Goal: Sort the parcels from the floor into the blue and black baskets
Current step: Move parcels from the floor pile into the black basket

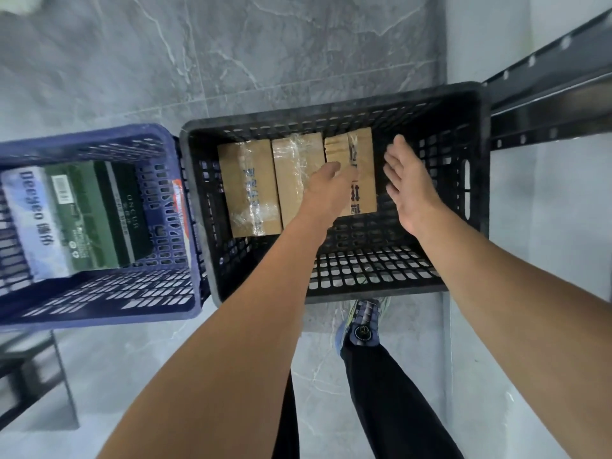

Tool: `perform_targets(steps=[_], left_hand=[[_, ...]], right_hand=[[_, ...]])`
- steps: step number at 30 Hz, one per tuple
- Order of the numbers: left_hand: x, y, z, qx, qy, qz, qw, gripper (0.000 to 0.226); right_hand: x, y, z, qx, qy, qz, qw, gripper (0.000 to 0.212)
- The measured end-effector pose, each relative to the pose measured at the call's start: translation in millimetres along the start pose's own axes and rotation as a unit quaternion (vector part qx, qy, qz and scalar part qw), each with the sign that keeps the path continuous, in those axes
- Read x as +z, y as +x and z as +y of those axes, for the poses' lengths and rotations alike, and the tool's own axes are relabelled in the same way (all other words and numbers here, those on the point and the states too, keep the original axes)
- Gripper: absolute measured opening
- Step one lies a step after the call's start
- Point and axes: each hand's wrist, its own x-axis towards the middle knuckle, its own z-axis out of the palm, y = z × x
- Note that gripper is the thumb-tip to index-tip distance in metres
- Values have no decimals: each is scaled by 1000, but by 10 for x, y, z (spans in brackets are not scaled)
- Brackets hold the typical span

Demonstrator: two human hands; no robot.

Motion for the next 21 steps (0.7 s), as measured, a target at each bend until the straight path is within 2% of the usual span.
perform_targets(steps=[6,10,14,17,18,21], left_hand=[[-211,-820,512,22,1,-17,1000,52],[-359,-1478,920,59,10,-37,998,34],[-532,-2164,1331,98,33,-70,992,48],[-669,-2688,1631,125,68,-93,985,23],[-713,-2878,1709,138,83,-100,982,21],[-825,-3422,1881,187,125,-133,965,35]], right_hand=[[-94,-784,-398,-43,46,17,998,66],[-128,-1473,-752,-67,80,38,994,67],[-106,-2282,-1140,-104,119,72,985,64],[-53,-2926,-1381,-140,158,96,973,64],[-25,-3155,-1441,-152,172,106,967,64],[90,-3864,-1541,-179,201,142,953,63]])
